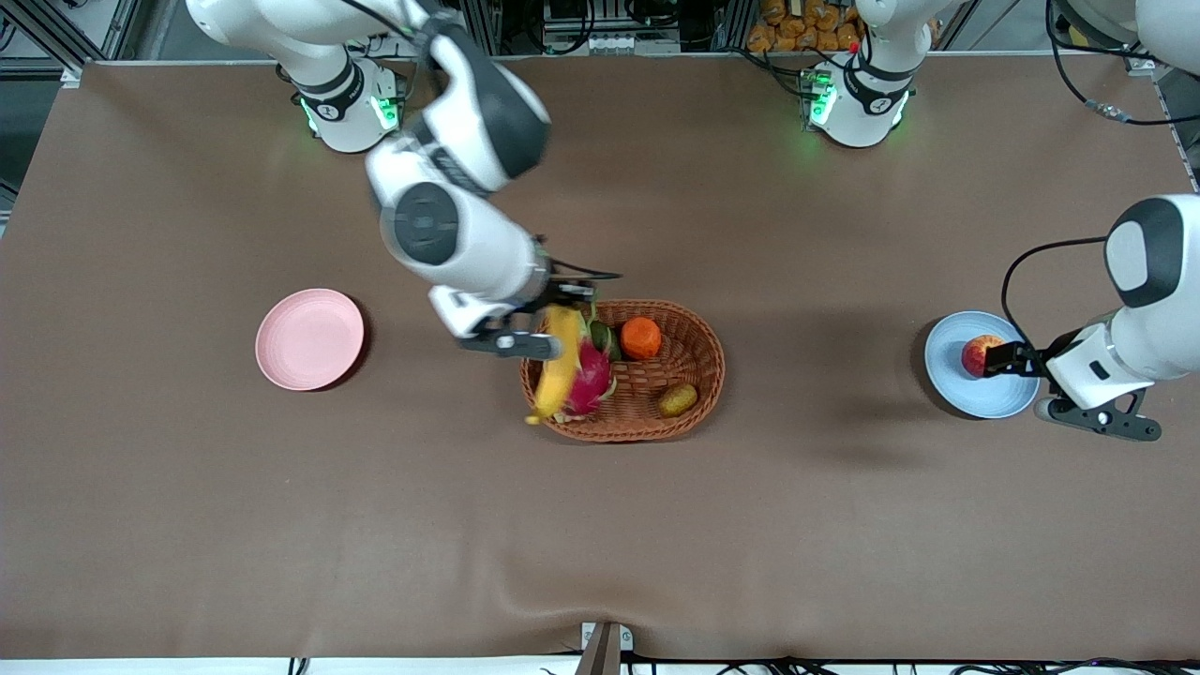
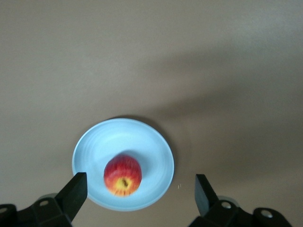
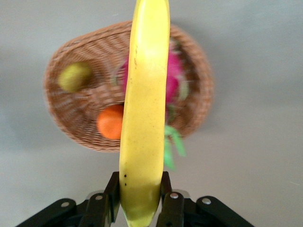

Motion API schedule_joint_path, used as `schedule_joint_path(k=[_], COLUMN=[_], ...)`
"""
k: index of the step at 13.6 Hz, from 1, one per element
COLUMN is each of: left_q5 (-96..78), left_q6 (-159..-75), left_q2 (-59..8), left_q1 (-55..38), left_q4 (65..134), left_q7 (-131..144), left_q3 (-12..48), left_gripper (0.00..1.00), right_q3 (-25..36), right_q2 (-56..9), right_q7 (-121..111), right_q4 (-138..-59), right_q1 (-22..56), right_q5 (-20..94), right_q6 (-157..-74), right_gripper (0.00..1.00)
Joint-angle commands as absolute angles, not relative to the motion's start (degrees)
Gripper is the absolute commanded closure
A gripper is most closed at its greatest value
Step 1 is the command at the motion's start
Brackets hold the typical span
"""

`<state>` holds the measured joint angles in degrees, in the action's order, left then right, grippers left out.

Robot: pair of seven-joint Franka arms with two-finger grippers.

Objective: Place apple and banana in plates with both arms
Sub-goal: 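Carry the banana with the right gripper over the pink plate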

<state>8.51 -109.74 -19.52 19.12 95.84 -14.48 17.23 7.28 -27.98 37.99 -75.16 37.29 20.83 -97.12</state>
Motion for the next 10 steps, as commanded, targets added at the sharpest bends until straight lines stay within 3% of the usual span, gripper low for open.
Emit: schedule_joint_path(k=[1, 5, 8, 10], left_q5=[5.90, 2.13, -1.41, -1.41], left_q6=[-105.48, -104.42, -99.24, -95.73], left_q2=[-16.79, -13.38, -9.33, -6.43], left_q1=[11.80, 4.77, -1.21, -1.58], left_q4=[92.39, 90.35, 90.35, 90.26], left_q7=[-15.12, -15.04, -10.83, -6.27], left_q3=[9.43, 2.13, -3.33, -3.52], left_gripper=[0.00, 0.00, 0.00, 0.00], right_q3=[6.59, 6.68, 6.68, 6.68], right_q2=[-23.39, -19.52, -15.39, -13.89], right_q7=[36.14, 29.29, 22.43, 19.96], right_q4=[-76.64, -79.61, -86.11, -89.19], right_q1=[34.03, 28.31, 23.84, 21.54], right_q5=[13.39, 8.11, 4.93, 3.26], right_q6=[-89.15, -82.01, -82.44, -82.70], right_gripper=[1.00, 1.00, 1.00, 1.00])
